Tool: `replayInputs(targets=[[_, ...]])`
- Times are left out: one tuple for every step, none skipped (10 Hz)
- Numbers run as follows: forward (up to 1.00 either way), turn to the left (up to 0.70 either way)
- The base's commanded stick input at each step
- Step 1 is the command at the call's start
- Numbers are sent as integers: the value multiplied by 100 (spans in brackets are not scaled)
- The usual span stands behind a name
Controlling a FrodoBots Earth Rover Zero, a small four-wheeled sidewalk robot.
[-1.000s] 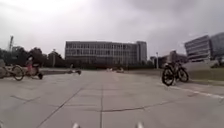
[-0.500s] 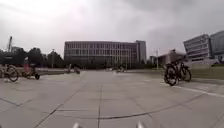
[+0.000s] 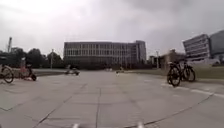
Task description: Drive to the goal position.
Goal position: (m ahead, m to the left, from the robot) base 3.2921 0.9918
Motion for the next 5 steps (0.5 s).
replayInputs(targets=[[50, 0], [50, 0], [50, 0], [50, 0], [50, 0]])
